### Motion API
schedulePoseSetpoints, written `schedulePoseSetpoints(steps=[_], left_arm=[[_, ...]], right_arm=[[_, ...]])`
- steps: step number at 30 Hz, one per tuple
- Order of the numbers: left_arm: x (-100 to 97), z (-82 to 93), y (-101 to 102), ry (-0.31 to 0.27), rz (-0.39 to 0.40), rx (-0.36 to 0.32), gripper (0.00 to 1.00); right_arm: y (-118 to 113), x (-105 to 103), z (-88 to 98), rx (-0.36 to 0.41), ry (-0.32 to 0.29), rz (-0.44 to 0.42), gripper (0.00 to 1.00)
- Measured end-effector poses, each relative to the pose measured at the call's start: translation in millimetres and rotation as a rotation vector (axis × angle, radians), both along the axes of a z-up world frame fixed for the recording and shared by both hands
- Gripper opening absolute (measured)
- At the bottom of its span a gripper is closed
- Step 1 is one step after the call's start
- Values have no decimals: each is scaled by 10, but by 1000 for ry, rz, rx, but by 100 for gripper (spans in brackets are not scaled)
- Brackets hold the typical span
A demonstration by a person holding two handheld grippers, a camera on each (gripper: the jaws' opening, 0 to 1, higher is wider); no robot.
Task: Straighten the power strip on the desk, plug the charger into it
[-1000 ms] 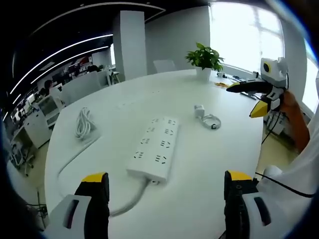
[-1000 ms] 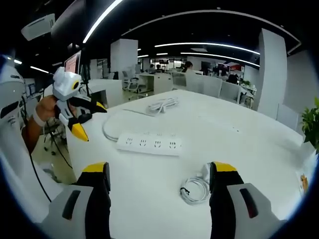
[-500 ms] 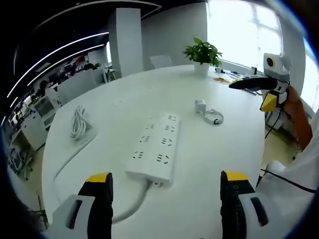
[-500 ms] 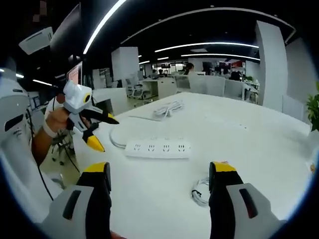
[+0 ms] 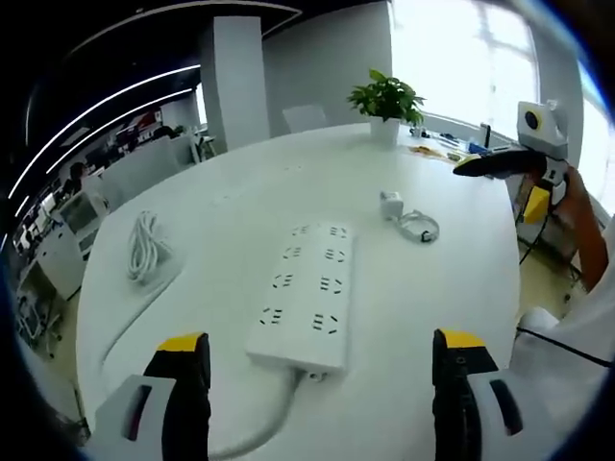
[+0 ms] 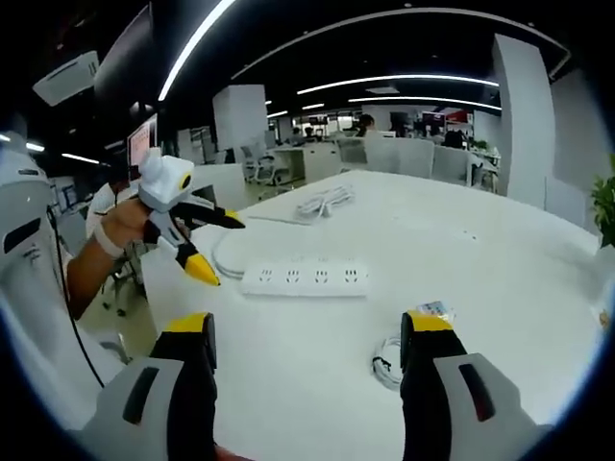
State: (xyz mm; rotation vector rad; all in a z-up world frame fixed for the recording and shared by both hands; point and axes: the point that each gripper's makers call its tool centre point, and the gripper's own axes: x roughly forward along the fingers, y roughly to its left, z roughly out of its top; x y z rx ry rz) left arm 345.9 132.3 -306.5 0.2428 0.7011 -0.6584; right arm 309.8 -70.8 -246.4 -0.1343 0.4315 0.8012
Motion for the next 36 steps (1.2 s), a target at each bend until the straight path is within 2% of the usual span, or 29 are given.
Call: schedulePoseSetpoints(steps=[6, 12, 16, 19, 36], left_arm=[[124, -93, -30, 7, -21, 26, 96], [284, -160, -90, -4, -37, 14, 94], [380, -300, -91, 32, -51, 53, 94], [393, -399, -69, 89, -35, 77, 95], [470, -605, -112, 156, -65, 112, 85]], right_arm=[[14, -20, -16, 15, 10, 2, 77], [11, -47, -41, 21, 23, 4, 77], [0, -51, -46, 26, 28, 5, 78], [10, -60, -61, 27, 38, 9, 78], [-1, -75, -118, 29, 52, 11, 77]])
